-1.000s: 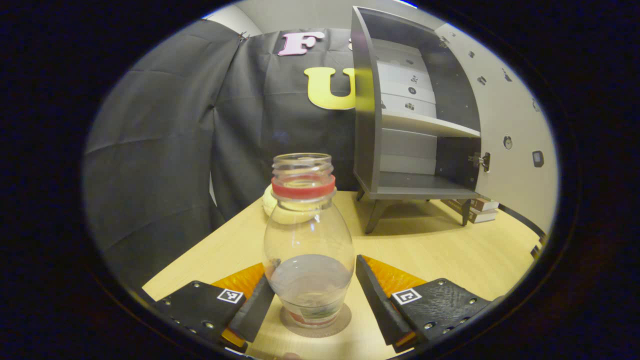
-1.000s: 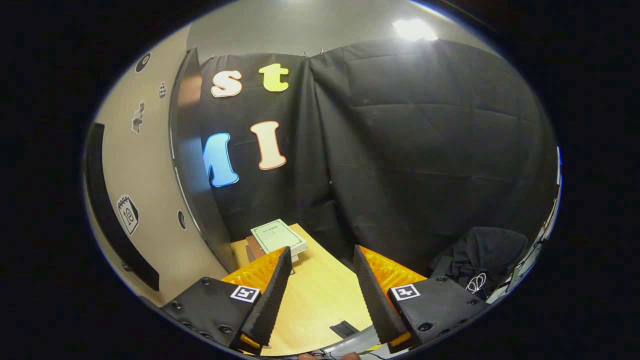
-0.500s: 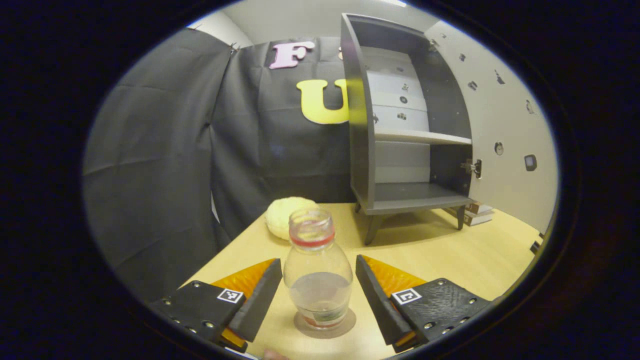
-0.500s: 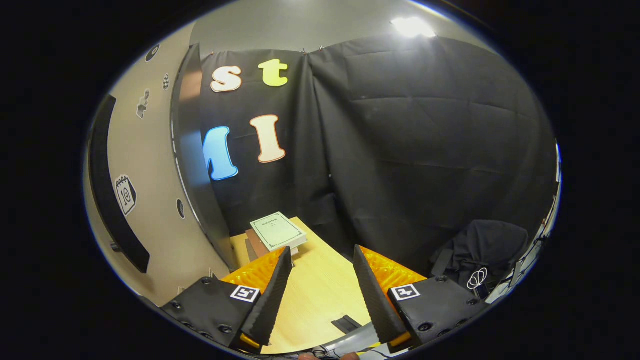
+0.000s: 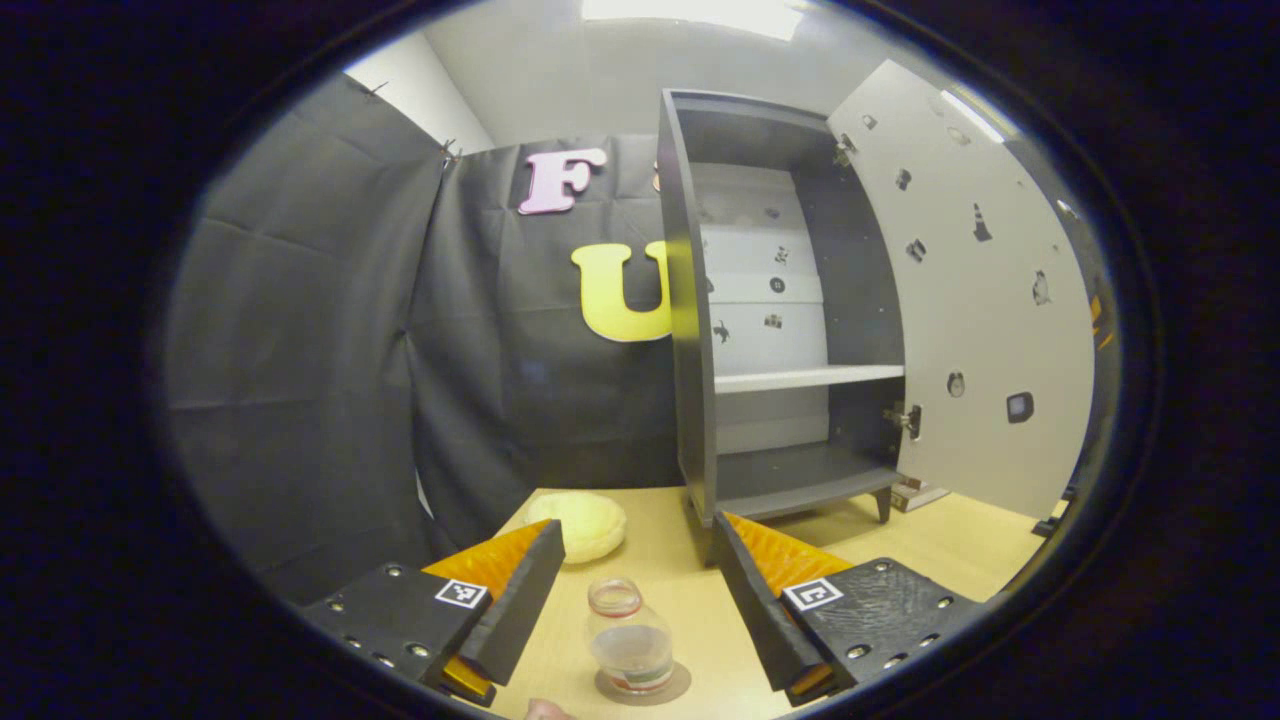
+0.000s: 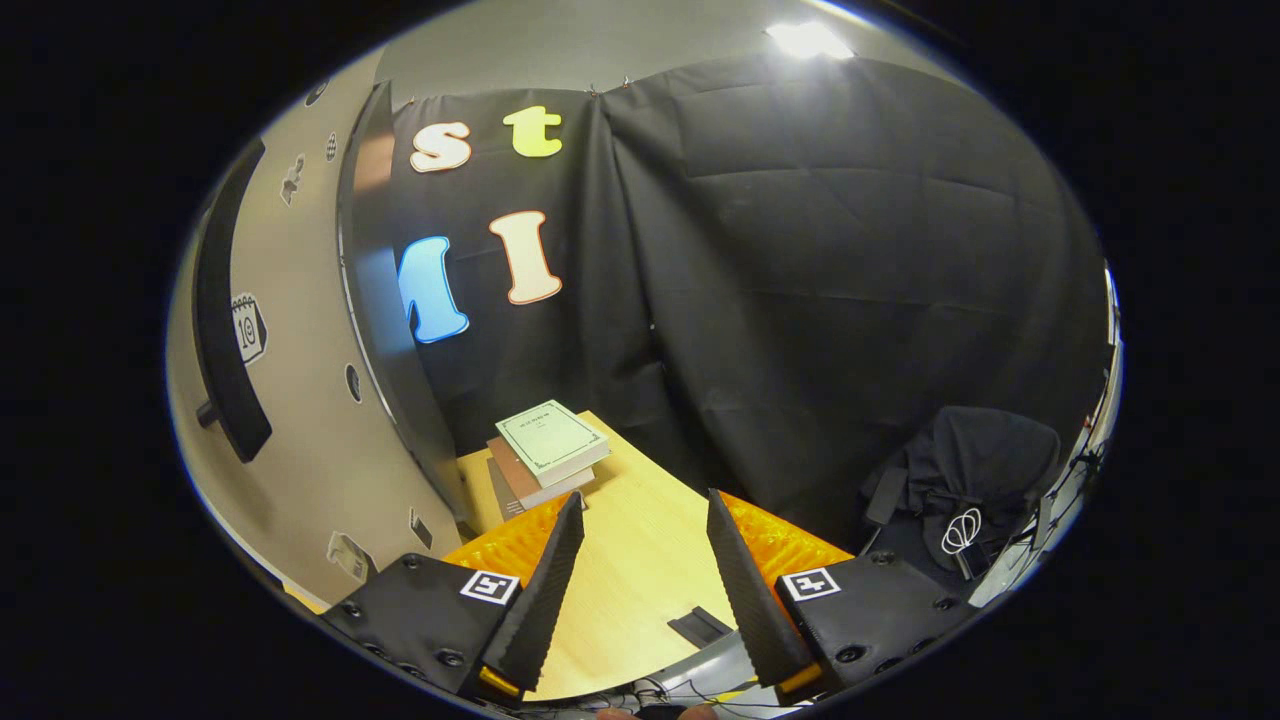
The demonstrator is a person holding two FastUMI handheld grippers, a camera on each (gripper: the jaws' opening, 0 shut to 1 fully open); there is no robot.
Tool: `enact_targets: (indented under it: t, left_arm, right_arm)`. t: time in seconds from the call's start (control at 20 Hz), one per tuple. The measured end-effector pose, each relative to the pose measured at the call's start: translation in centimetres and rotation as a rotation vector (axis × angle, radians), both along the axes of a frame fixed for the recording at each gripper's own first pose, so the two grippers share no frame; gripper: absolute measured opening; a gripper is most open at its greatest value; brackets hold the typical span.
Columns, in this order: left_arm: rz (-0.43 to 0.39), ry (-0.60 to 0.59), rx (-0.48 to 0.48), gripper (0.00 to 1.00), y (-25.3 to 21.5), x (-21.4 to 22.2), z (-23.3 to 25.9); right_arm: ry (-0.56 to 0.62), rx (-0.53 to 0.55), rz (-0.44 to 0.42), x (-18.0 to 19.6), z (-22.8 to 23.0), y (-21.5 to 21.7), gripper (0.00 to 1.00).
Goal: Open the cabinet door with the right hand, grasp the bottle in the cabinet with the left hand and place it on the coaster, then close the cabinet door with the right hand.
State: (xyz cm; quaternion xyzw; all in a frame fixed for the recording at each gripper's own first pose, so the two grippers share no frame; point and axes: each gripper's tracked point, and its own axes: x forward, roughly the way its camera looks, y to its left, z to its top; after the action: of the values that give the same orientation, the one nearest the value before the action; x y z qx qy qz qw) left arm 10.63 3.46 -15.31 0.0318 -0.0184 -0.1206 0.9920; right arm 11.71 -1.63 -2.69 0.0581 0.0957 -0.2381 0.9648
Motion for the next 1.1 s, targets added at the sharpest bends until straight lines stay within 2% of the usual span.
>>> enact_targets:
  t: [0.1,0.25,0.3,0.4,0.45,0.5,0.6,0.8,0.9,0.95,1.0,1.1]
  left_arm:
    - [-0.017,-0.009,0.002,0.92,-0.3,-0.1,2.2]
    - [-0.05,-0.013,0.069,0.92,-1.6,-0.5,3.8]
    - [-0.063,-0.011,0.082,0.92,-2.2,-0.9,4.2]
    - [-0.087,-0.001,0.088,0.92,-3.9,-2.0,5.0]
    - [-0.093,0.007,0.082,0.94,-4.7,-2.8,5.3]
    - [-0.097,0.017,0.073,0.89,-5.5,-3.5,5.6]
    - [-0.095,0.04,0.054,0.89,-7.4,-4.9,6.2]
    - [-0.059,0.095,0.0,0.89,-10.7,-7.8,6.7]
    - [-0.048,0.118,-0.008,0.89,-12.2,-9.0,6.5]
    - [-0.054,0.115,-0.016,0.92,-13.1,-9.5,6.8]
    - [-0.064,0.112,-0.019,0.92,-13.9,-9.8,6.9]
    - [-0.06,0.125,0.005,0.89,-14.7,-10.0,6.4]
  right_arm:
    - [-0.022,0.002,0.005,0.0,0.7,0.3,0.8]
    - [-0.036,0.008,0.026,0.0,0.9,0.3,0.81]
    - [-0.052,0.02,0.04,-0.2,1.1,0.5,0.73]
    - [-0.09,0.025,0.075,-0.1,2.1,0.8,0.73]
    - [-0.105,0.019,0.095,0.1,2.6,1.0,0.73]
    - [-0.116,0.012,0.119,0.3,3.0,0.9,0.73]
    - [-0.127,0.0,0.166,0.7,3.8,1.2,0.73]
    - [-0.131,-0.025,0.289,0.8,6.1,2.4,0.73]
    - [-0.149,-0.002,0.349,0.8,7.2,3.5,0.73]
    - [-0.164,0.006,0.378,1.0,7.9,4.1,0.8]
    - [-0.177,0.008,0.396,1.3,8.5,4.5,0.73]
    - [-0.194,0.012,0.44,2.3,9.7,5.3,0.73]
